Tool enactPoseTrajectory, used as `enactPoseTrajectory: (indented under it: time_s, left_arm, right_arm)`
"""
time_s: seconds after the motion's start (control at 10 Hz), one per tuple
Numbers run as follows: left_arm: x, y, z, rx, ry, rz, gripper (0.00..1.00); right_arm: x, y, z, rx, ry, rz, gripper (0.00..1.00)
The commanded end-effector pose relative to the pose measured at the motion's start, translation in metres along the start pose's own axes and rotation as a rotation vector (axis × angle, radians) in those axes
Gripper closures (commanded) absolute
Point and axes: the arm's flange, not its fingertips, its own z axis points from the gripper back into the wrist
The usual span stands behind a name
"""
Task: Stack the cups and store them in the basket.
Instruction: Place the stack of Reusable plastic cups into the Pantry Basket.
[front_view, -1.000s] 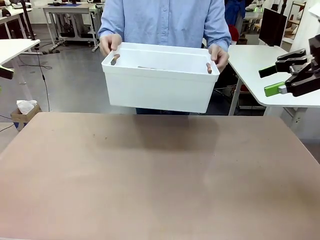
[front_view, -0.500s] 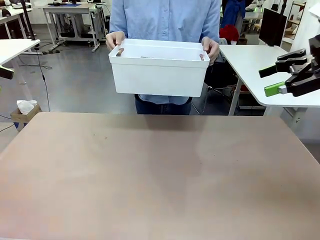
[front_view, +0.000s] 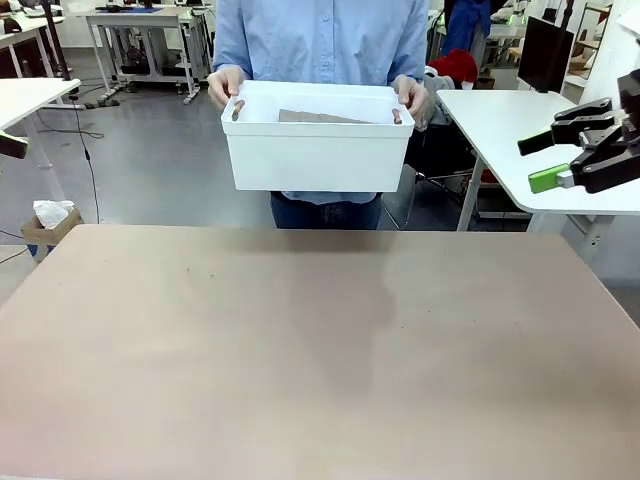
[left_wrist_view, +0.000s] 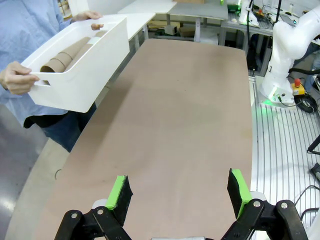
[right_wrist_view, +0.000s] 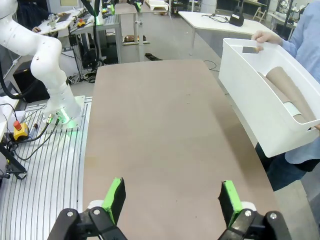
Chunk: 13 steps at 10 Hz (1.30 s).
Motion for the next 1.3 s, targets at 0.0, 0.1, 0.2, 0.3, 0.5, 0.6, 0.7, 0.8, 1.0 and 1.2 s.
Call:
enactPoseTrajectory:
  time_s: [0.0,0.1,0.2,0.3,0.5,0.6,0.7,0.8,1.0,1.2]
  left_arm:
    - [0.0021,-0.0005,0.0001,-0.003,-0.011,0.002,0.00]
    - [0.0021,-0.0005,0.0001,-0.003,-0.011,0.002,0.00]
    - [0.0021,-0.0005,0.0001,-0.003,-0.011,0.002,0.00]
    - [0.0021,-0.0005,0.0001,-0.003,-0.011,0.002,0.00]
    - [0.0021,-0.0005,0.0001,-0.003,-0.011,0.002,0.00]
    - [0.0021,-0.0005,0.0001,-0.003,-0.011,0.002,0.00]
    - [0.0021,-0.0005,0.0001,-0.003,-0.011,0.002,0.00]
    - [0.0021,-0.0005,0.0001,-0.003,-0.011,0.002,0.00]
    - [0.0021,-0.0005,0.0001,-0.003,-0.011,0.002,0.00]
    - [0.0021,-0.0005,0.0001,-0.003,-0.011,0.002,0.00]
  right_arm:
    - [0.0031,-0.0013,-0.0008,-0.001,-0.026,-0.007,0.00]
    - [0.0031,-0.0013,-0.0008,-0.001,-0.026,-0.007,0.00]
    - [0.0031,-0.0013,-0.0008,-0.001,-0.026,-0.007,0.00]
    - [0.0031,-0.0013,-0.0008,-0.001,-0.026,-0.007,0.00]
    - [0.0031,-0.0013,-0.0008,-0.001,-0.026,-0.007,0.00]
    - [0.0031,-0.0013,-0.0008,-0.001,-0.026,-0.007,0.00]
    - [0.0031,-0.0013,-0.0008,-0.001,-0.026,-0.007,0.00]
    - [0.0031,-0.0013,-0.0008,-0.001,-0.026,-0.007,0.00]
    - [0.0031,-0.0013,-0.0008,-0.001,-0.026,-0.007,0.00]
    - [0.0031,-0.0013,-0.0008,-0.001,-0.026,-0.007,0.00]
